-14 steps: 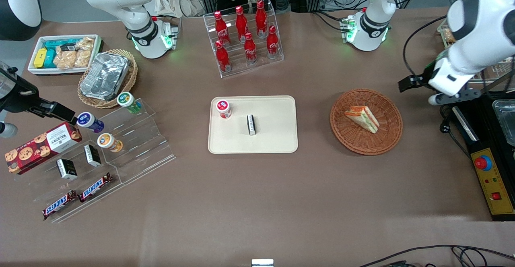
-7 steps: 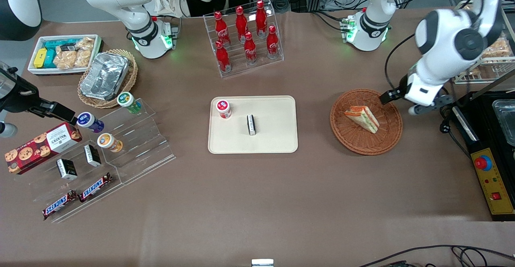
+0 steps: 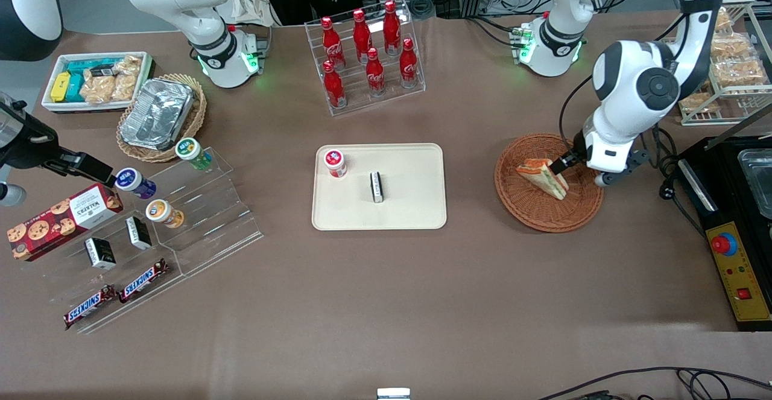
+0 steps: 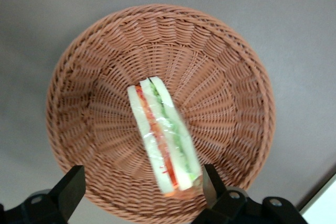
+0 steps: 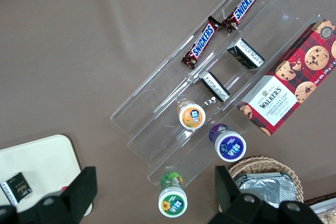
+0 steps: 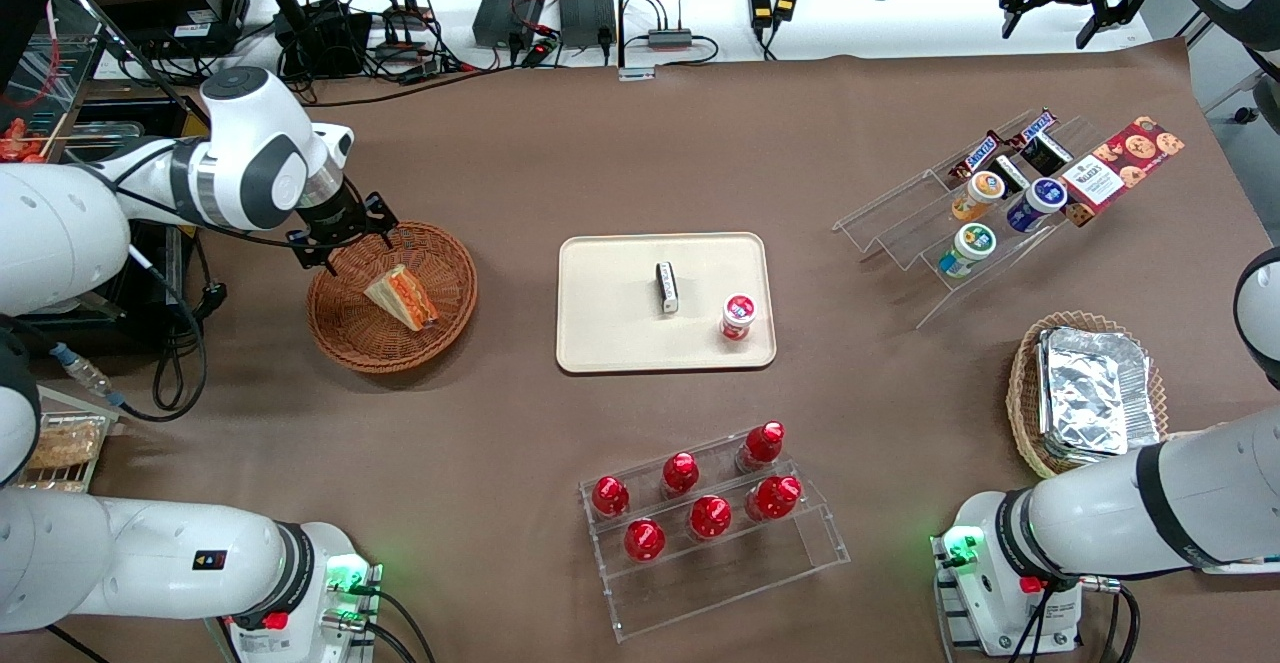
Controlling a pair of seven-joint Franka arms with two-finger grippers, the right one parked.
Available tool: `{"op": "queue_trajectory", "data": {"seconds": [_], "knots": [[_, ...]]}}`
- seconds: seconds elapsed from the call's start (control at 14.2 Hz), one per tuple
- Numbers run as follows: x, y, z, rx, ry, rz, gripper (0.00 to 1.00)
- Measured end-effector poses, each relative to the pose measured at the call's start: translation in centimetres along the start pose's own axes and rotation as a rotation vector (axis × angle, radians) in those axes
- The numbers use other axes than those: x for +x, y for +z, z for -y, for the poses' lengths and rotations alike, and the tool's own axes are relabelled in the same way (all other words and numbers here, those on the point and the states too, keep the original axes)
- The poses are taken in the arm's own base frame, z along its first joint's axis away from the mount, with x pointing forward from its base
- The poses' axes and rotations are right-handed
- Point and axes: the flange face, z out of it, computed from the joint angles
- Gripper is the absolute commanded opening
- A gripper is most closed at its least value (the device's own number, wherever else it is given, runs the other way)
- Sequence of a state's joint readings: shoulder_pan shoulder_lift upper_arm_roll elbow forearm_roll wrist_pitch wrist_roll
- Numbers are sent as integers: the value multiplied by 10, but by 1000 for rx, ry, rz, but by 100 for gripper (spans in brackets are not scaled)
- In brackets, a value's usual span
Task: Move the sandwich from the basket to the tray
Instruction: 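Move the left gripper down over the sandwich in the wicker basket, then close the left gripper on the wrapped sandwich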
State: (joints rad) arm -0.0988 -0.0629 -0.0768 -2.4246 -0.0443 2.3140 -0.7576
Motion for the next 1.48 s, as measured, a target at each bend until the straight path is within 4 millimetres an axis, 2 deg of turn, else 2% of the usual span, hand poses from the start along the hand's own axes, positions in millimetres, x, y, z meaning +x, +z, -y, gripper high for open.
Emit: {"op": "queue_trajectory", "data": {"seconds": [0.42, 0.63, 0.85, 0.92, 1.06, 1.2, 1.27, 1.34, 1.41, 1.48], "knots": [[-9, 30, -23, -12, -194, -8, 99], [-18, 43, -32, 0, -207, -2, 99], [-19, 54, -32, 35, -212, -24, 98], [-19, 57, -33, 42, -216, -33, 93], [-21, 66, -35, 60, -218, -42, 76], [-24, 74, -37, 72, -234, -42, 75], [-25, 77, -38, 75, -238, -41, 56], [-25, 79, -37, 78, -240, -39, 30], [-25, 79, -37, 79, -241, -39, 15], [-25, 79, -37, 79, -241, -39, 7]]}}
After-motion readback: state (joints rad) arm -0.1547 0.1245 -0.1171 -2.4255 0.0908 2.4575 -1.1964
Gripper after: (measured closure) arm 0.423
